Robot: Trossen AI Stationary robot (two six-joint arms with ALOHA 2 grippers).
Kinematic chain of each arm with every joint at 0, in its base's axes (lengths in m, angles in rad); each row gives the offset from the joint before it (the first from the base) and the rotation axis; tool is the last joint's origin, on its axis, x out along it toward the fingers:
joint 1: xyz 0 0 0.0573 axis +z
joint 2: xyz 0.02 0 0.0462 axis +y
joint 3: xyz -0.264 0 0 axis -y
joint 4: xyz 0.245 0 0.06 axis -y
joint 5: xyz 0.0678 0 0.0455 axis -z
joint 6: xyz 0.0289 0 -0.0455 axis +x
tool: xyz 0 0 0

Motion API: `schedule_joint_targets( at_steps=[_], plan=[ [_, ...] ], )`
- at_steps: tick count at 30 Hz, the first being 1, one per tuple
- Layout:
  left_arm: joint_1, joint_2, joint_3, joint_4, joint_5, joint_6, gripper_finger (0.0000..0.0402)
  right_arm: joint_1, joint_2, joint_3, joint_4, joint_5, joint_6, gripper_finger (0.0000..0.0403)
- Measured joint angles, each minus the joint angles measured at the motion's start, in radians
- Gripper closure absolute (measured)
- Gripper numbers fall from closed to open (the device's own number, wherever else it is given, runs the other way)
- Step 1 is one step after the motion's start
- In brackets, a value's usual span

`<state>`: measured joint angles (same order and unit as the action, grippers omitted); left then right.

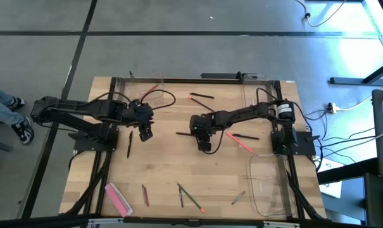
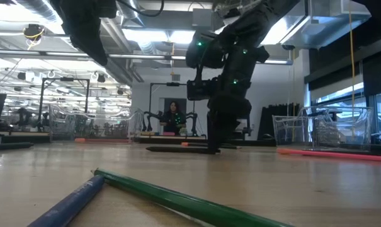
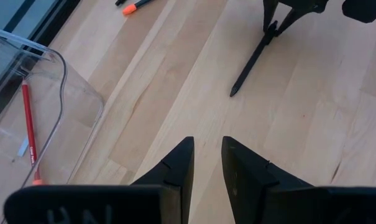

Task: Sort crayons/erasers/pens/pencils in bins
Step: Put the black pen into the top right transparent bin

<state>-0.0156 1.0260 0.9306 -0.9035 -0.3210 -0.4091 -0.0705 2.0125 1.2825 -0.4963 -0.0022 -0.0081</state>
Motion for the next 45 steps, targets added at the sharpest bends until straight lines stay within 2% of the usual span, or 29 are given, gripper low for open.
schedule_joint_targets(
  at_steps=[6, 18, 24, 29, 34, 45],
  plan=[
    [0.0, 0.0, 0.0, 0.0, 0.0, 0.0, 0.0328, -0.023, 0.0, 0.001, 0.013, -0.033, 0.031, 0.0364],
    [0.0, 0.0, 0.0, 0.0, 0.0, -0.001, 0.0328, -0.055, 0.002, 0.0, 0.01, -0.104, 0.059, 0.0357],
    [0.0, 0.0, 0.0, 0.0, 0.0, -0.002, 0.0328, -0.057, 0.002, 0.0, 0.007, -0.135, 0.09, 0.0376],
    [0.0, 0.0, 0.0, 0.0, 0.0, -0.002, 0.0328, -0.075, 0.0, 0.001, 0.007, -0.216, 0.134, 0.0383],
    [0.0, 0.0, 0.0, 0.0, 0.0, -0.001, 0.0328, -0.081, 0.001, 0.001, 0.007, -0.225, 0.139, 0.0399],
    [0.0, 0.002, -0.006, 0.017, 0.004, 0.002, 0.0328, -0.08, 0.001, 0.001, 0.007, -0.222, 0.139, 0.0399]
  ],
)
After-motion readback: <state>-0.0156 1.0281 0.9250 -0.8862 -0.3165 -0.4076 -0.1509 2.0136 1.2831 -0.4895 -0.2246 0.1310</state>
